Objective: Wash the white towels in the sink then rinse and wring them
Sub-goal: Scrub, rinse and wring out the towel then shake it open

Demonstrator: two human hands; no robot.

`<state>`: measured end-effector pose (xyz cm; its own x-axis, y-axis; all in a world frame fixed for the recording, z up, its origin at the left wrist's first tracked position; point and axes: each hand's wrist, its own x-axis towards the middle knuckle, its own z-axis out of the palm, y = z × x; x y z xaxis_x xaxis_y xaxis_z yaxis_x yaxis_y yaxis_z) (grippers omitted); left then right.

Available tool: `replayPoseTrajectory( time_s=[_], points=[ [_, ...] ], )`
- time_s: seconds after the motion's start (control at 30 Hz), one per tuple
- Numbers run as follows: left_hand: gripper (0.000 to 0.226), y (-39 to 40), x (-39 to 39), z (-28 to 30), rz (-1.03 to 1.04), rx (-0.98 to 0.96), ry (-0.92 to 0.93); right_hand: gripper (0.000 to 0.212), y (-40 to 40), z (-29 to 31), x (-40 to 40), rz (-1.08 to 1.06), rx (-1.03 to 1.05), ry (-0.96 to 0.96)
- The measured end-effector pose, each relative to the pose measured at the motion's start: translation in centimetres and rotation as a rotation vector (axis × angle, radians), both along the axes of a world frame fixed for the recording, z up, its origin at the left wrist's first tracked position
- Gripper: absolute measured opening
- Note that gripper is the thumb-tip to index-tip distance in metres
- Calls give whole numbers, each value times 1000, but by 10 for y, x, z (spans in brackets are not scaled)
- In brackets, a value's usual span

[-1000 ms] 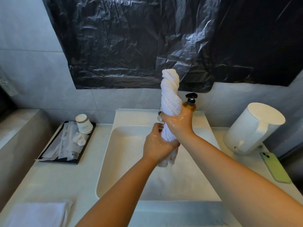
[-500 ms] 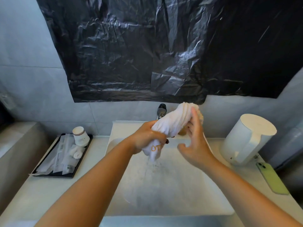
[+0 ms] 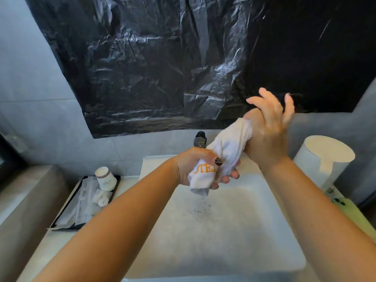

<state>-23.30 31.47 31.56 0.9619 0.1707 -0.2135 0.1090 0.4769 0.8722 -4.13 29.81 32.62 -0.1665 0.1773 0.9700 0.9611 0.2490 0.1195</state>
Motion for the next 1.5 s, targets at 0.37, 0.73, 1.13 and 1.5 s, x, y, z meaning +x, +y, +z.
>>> replayPoseTrajectory(
  time_s=[0.37,0.73,1.13,1.5],
  points=[
    [43,-10,3,-14,160,644,687,32,-22,0,-3,-252,-1160,-660],
    [49,-9,-5,-49,66,1755,994,13,-8,-56,-32,-86,-1883,-40],
    [49,-3,-13,-71,54,2148,958,24,-18,-100,-30,295,-2124,962],
    [68,-10,-19,-78,165,1663,930,45,-53,-121,-4,681,-1627,1971]
  ],
)
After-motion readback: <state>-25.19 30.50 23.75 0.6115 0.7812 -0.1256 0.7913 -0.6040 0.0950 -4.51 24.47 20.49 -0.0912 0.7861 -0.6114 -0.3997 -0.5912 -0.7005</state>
